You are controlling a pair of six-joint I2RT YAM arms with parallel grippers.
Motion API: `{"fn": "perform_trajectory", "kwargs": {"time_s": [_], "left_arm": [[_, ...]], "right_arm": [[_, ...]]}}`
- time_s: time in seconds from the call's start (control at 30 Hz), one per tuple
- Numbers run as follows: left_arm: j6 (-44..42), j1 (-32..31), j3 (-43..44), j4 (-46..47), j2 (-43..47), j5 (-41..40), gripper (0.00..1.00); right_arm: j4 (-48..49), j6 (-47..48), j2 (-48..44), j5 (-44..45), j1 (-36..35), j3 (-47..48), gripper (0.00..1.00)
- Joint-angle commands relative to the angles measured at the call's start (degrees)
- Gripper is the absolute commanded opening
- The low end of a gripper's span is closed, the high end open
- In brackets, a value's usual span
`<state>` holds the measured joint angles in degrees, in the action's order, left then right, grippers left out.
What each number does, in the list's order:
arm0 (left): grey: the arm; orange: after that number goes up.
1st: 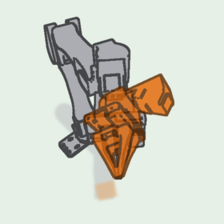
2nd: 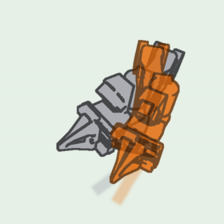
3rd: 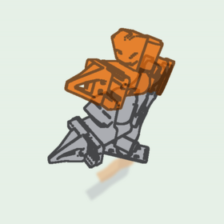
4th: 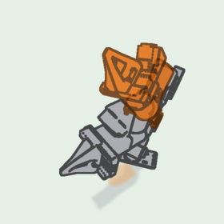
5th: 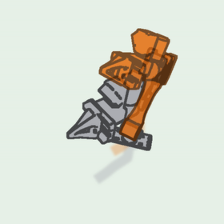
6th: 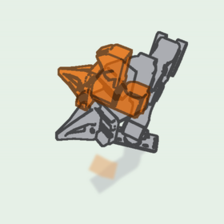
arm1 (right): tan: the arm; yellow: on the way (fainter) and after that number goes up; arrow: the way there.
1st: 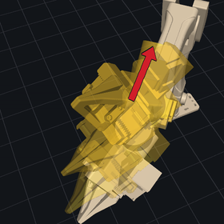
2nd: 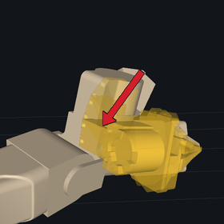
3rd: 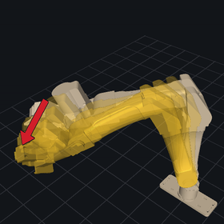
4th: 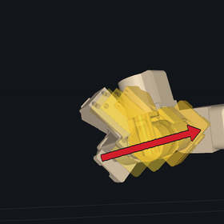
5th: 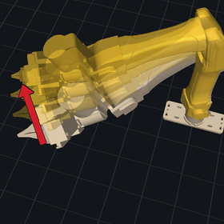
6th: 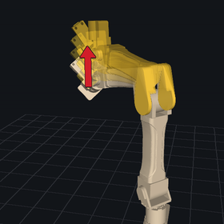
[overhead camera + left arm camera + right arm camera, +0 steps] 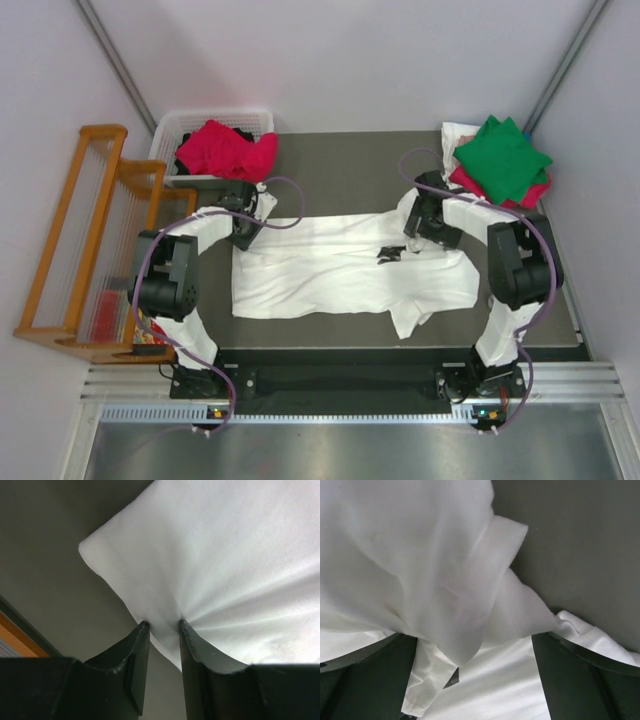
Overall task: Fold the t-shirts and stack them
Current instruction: Fold the tshirt
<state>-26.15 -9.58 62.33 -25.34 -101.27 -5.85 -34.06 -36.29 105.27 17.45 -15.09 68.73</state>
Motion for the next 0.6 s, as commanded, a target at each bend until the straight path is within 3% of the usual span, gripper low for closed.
{"fn": "perform_trajectory", "kwargs": {"time_s": [0.0, 0.57], "left_arm": [[-0.7, 0.5, -0.8, -3.7, 1.3, -2.0, 0.36], [0.0, 0.5, -0.4, -4.4, 0.6, -1.3, 0.35]], "right_arm": [[-0.5, 0.9, -2.7, 5.8, 3.8, -2.6, 0.94], [-4.7, 2.4, -4.5, -1.4, 3.0, 9.8, 0.95]]}}
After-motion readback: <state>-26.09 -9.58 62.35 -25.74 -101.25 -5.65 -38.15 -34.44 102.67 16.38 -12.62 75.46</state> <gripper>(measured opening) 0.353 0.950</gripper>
